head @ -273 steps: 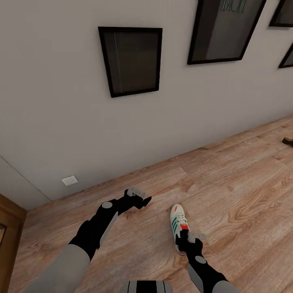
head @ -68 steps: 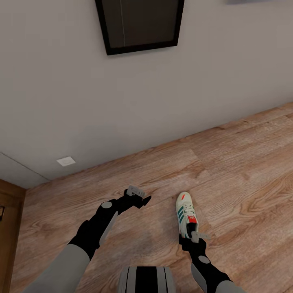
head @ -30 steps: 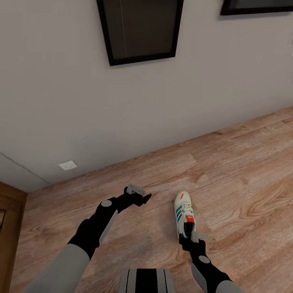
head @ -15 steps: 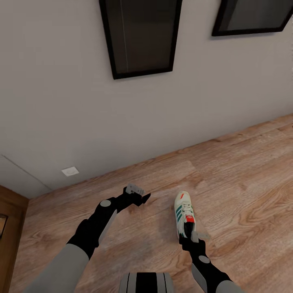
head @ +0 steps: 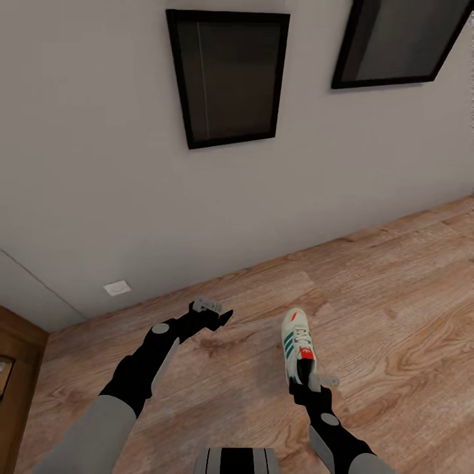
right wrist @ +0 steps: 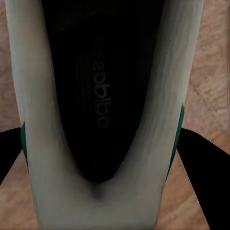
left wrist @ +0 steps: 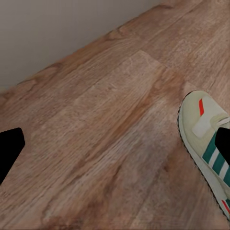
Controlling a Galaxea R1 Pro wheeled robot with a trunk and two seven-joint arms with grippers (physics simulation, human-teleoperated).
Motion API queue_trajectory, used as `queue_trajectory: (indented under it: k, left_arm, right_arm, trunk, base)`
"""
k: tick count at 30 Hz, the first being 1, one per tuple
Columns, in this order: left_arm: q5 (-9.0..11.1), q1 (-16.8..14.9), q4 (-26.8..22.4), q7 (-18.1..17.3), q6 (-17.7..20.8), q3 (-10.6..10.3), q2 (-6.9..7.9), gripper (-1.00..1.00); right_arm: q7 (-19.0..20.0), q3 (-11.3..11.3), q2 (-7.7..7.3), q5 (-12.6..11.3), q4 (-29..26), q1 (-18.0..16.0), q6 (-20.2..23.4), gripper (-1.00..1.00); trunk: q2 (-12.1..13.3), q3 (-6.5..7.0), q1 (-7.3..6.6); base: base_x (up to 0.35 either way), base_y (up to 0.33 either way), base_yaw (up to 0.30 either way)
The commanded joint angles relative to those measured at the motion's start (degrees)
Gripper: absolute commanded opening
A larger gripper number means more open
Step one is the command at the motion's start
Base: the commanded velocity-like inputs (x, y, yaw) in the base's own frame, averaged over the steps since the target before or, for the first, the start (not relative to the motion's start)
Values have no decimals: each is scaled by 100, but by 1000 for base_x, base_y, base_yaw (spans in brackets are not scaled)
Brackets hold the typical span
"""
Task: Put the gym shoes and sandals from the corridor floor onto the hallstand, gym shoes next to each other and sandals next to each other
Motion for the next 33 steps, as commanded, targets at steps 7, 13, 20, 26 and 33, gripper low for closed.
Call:
queue_trajectory:
  k: [7, 13, 20, 26, 33]
  left_arm:
    - [-20, 10, 10, 8, 0, 9, 56, 100]
    - [-9, 24, 37, 18, -37, 12, 169, 100]
    - [10, 307, 85, 33, -38, 114, 388, 100]
    - [-5, 706, 95, 96, -55, 754, 424, 100]
    - [-39, 1142, 138, 350, -106, 1424, 441, 100]
  right_arm:
    - [-31, 30, -80, -54, 22, -2, -30, -100]
    - [-31, 28, -145, -56, 35, 6, -30, -100]
    - [-20, 27, -280, -57, 38, 20, -173, -100]
    - [-37, 9, -630, -70, 39, 370, -505, -100]
    - [-32, -19, -1020, -90, 41, 565, -710, -100]
  trunk:
    - [8, 213, -19]
    - [16, 399, -34]
    - [26, 617, -52]
    - [34, 803, -68]
    - [43, 1020, -86]
  base:
    - [0, 0, 0]
    - [0, 0, -1]
    - [0, 0, -50]
    - [0, 0, -81]
    - [0, 0, -117]
